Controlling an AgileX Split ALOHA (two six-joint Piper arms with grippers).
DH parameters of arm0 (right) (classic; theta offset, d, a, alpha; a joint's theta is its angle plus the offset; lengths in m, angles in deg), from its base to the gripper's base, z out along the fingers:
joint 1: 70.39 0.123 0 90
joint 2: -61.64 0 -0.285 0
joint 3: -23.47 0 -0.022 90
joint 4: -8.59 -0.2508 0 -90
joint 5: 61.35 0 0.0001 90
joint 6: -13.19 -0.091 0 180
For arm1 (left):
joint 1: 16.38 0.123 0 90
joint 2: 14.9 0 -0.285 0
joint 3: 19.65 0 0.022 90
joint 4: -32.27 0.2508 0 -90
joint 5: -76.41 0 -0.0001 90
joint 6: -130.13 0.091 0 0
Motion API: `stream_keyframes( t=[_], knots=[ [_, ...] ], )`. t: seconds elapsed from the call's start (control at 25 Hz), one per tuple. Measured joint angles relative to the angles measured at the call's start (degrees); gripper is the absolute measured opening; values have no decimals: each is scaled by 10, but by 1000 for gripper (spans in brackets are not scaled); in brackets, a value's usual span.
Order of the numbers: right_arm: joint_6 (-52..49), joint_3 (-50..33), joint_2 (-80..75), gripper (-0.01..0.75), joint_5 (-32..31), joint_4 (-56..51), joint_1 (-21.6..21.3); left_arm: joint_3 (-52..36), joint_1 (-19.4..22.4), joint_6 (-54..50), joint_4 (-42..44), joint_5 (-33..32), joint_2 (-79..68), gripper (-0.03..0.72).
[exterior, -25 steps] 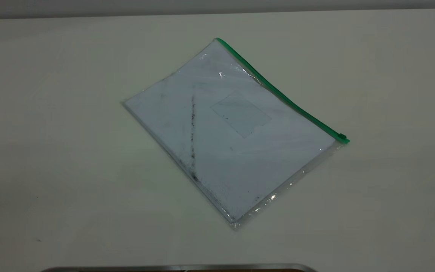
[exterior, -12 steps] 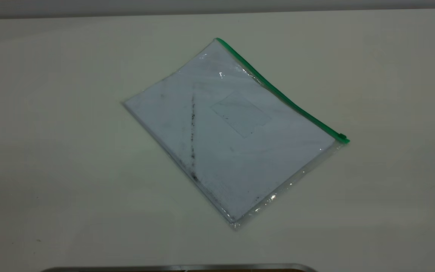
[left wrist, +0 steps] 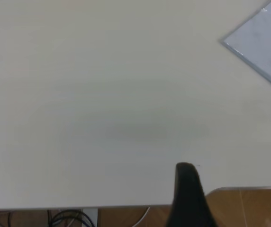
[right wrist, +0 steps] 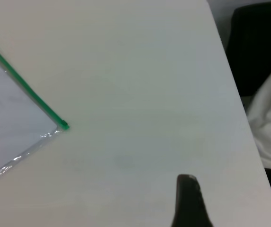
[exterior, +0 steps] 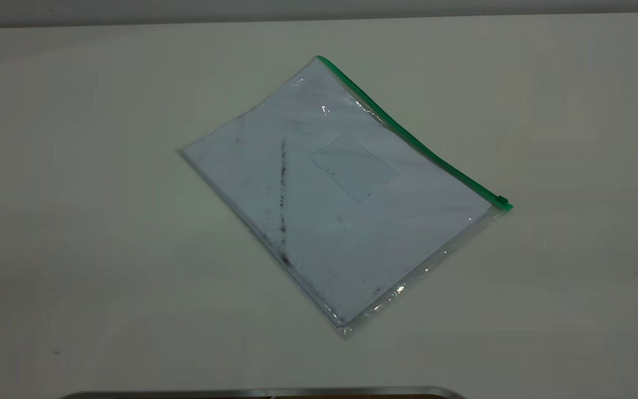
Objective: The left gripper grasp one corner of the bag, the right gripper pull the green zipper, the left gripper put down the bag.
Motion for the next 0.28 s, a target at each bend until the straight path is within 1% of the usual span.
stream_keyframes(
  t=[0.28],
  knots=[
    [-5, 0, 0, 534, 0, 2, 0, 0, 0, 0, 0, 0, 0, 581]
  ],
)
